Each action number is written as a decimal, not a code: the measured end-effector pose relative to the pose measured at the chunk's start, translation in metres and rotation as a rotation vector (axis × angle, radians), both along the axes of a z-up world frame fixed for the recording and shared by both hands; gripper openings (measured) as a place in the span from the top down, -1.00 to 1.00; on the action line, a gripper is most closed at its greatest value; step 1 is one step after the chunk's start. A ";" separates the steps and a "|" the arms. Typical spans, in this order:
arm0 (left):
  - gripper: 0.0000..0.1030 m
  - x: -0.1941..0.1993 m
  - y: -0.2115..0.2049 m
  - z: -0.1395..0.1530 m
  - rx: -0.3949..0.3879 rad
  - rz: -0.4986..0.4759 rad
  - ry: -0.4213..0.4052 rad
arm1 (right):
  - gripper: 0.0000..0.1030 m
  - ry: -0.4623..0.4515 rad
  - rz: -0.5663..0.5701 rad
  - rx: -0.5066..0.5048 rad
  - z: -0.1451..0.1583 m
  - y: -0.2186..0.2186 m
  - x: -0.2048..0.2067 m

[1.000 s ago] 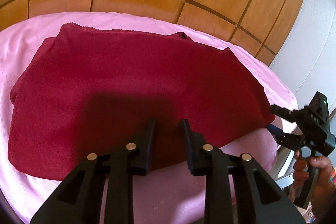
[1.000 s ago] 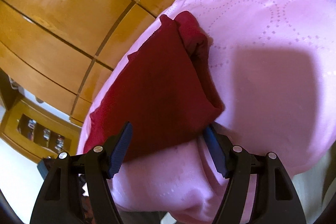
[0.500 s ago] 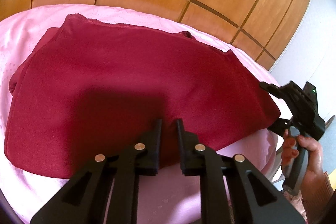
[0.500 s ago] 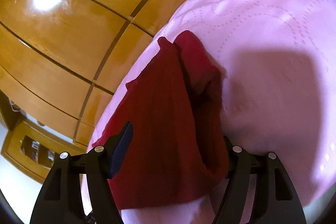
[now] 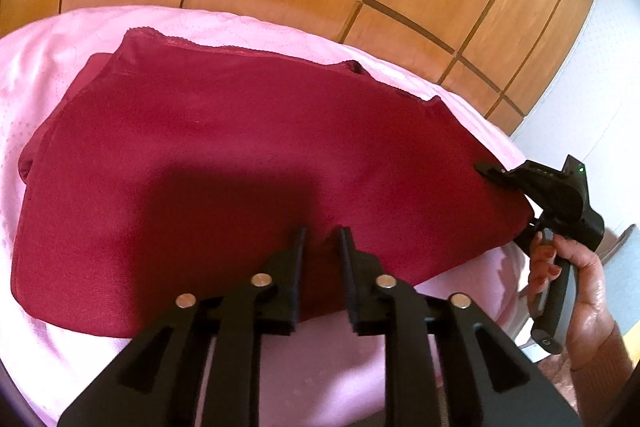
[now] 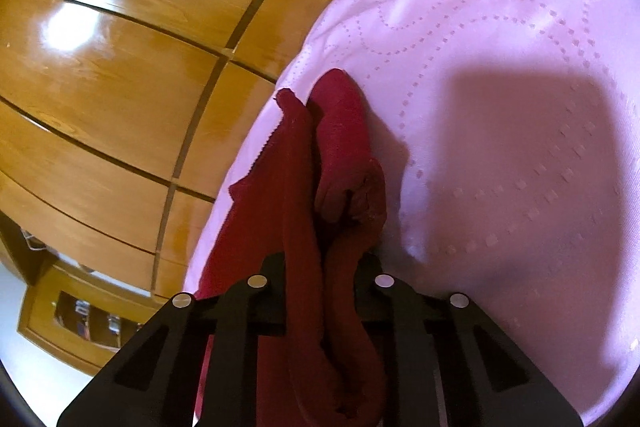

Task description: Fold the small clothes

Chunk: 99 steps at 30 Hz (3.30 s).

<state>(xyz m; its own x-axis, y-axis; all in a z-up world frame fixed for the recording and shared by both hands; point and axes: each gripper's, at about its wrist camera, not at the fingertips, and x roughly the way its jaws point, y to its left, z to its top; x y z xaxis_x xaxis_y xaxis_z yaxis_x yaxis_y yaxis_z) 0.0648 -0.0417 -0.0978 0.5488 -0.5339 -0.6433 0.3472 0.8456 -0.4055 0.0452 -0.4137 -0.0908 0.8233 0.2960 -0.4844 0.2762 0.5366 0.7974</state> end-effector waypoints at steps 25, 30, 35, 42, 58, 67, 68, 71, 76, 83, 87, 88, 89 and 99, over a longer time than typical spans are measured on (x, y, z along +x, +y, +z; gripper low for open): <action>-0.60 0.009 0.155 0.014 -0.053 0.367 0.045 | 0.67 -0.203 0.178 -0.090 0.132 0.103 0.018; -0.64 0.005 0.176 0.005 -0.037 0.435 0.088 | 0.67 -0.221 0.268 -0.127 0.144 0.147 0.030; -0.64 0.004 0.198 0.007 -0.038 0.515 0.093 | 0.67 -0.215 0.381 -0.141 0.141 0.195 0.043; -0.64 0.002 0.214 0.005 -0.093 0.564 0.108 | 0.67 -0.157 0.566 -0.121 0.109 0.272 0.064; -0.64 -0.001 0.226 0.000 -0.163 0.597 0.119 | -0.67 -0.126 0.775 -0.157 0.062 0.327 0.057; -0.64 -0.005 0.203 0.030 -0.250 0.476 0.053 | -0.68 -0.169 0.549 -0.414 0.093 0.231 -0.002; -0.64 -0.005 0.194 0.035 -0.263 0.437 0.045 | -0.68 -0.118 0.500 -0.482 0.090 0.218 -0.005; -0.64 0.002 0.166 0.046 -0.208 0.352 0.041 | -0.68 0.008 0.398 -0.592 0.080 0.193 -0.008; 0.12 0.023 0.135 0.037 -0.074 0.287 0.103 | -0.68 0.057 0.376 -0.607 0.069 0.186 -0.006; 0.71 0.022 0.157 0.037 -0.102 0.287 0.125 | -0.68 0.060 0.495 -0.788 0.057 0.221 -0.007; 0.68 0.024 0.161 0.015 -0.062 0.291 0.192 | -0.69 0.108 0.595 -0.886 0.039 0.246 -0.001; 0.62 0.025 0.161 0.007 -0.057 0.292 0.199 | -0.71 0.099 0.586 -0.897 0.037 0.247 -0.002; 0.45 0.024 0.161 0.006 -0.051 0.300 0.190 | -0.73 0.095 0.579 -0.898 0.036 0.245 -0.003; -0.16 0.002 0.159 0.077 0.009 0.381 -0.096 | -0.73 -0.027 0.449 -0.759 0.090 0.195 0.000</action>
<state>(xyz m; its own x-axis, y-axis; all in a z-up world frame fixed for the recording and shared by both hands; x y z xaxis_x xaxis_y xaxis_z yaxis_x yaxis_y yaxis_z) 0.0664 0.1176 -0.0204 0.7645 -0.2746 -0.5832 0.0436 0.9247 -0.3782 0.0450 -0.2190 -0.0003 0.7205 0.2008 -0.6638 -0.1023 0.9775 0.1847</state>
